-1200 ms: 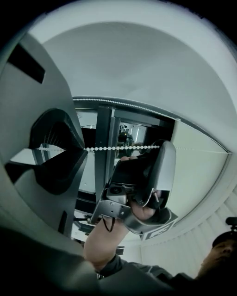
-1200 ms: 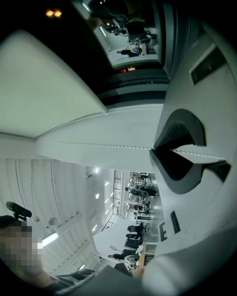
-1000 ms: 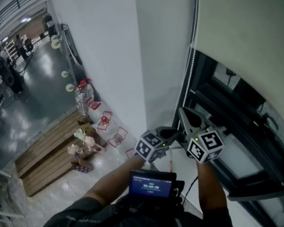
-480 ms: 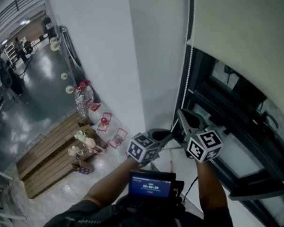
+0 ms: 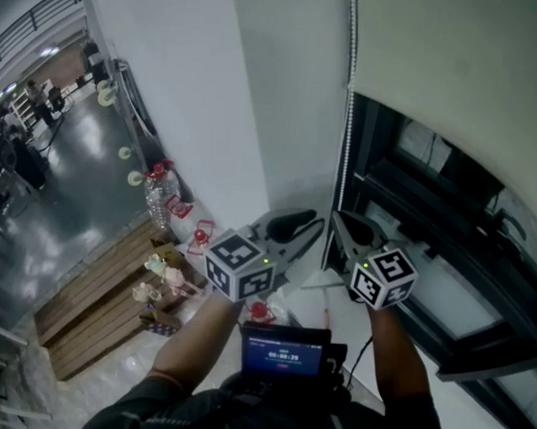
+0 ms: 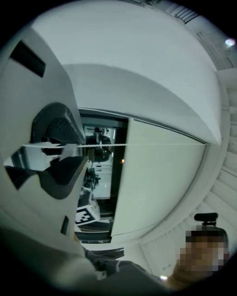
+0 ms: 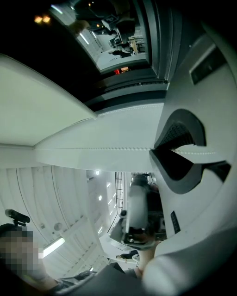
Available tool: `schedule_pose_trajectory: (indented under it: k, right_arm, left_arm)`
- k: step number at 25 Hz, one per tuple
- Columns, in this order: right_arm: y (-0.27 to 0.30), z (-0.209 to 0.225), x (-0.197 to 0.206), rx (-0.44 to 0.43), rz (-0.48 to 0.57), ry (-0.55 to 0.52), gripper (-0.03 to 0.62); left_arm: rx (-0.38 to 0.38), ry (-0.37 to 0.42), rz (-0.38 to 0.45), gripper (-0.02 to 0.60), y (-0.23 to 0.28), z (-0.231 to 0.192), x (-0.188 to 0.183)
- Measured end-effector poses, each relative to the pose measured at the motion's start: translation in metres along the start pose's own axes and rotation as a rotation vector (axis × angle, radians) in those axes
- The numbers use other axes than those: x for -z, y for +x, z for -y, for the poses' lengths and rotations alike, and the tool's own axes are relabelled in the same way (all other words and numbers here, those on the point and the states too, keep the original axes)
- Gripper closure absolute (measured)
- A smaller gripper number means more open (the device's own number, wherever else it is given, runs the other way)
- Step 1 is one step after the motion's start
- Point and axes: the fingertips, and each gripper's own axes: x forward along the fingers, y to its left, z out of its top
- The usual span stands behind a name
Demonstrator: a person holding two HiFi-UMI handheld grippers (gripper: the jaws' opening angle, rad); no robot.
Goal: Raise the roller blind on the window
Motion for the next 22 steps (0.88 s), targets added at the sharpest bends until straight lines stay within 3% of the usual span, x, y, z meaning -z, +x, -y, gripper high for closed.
schedule_pose_trajectory:
  k: [4, 8, 10, 11, 16, 22]
  right_arm:
    - [-0.002, -0.006, 0.0, -0.006, 0.004, -0.006, 0.594]
    - [-0.006, -0.012, 0.001, -0.013, 0.006, -0.013, 0.593]
    - [-0.007, -0.015, 0.0, -0.01, 0.002, -0.023, 0.593]
    - [-0.008, -0.015, 0.0, -0.007, 0.0, -0.027, 0.592]
    - [-0.011, -0.009, 0.0, -0.003, 0.01, -0.015, 0.592]
    - [-0.011, -0.011, 0.002, -0.01, 0.012, 0.0, 0.592]
  left_arm:
    - [0.009, 0.05, 0.066, 0.489, 0.022, -0.005, -0.056]
    - [0.022, 0.034, 0.109, 0.489, 0.041, -0.007, -0.086]
    - [0.044, 0.046, 0.098, 0.516, 0.05, -0.003, -0.087]
    - [0.05, 0.056, 0.093, 0.572, 0.053, -0.001, -0.086]
    - [0.071, 0.032, 0.144, 0.576, 0.054, 0.0, -0.085]
    - [0.062, 0.058, 0.165, 0.577, 0.052, 0.003, -0.082]
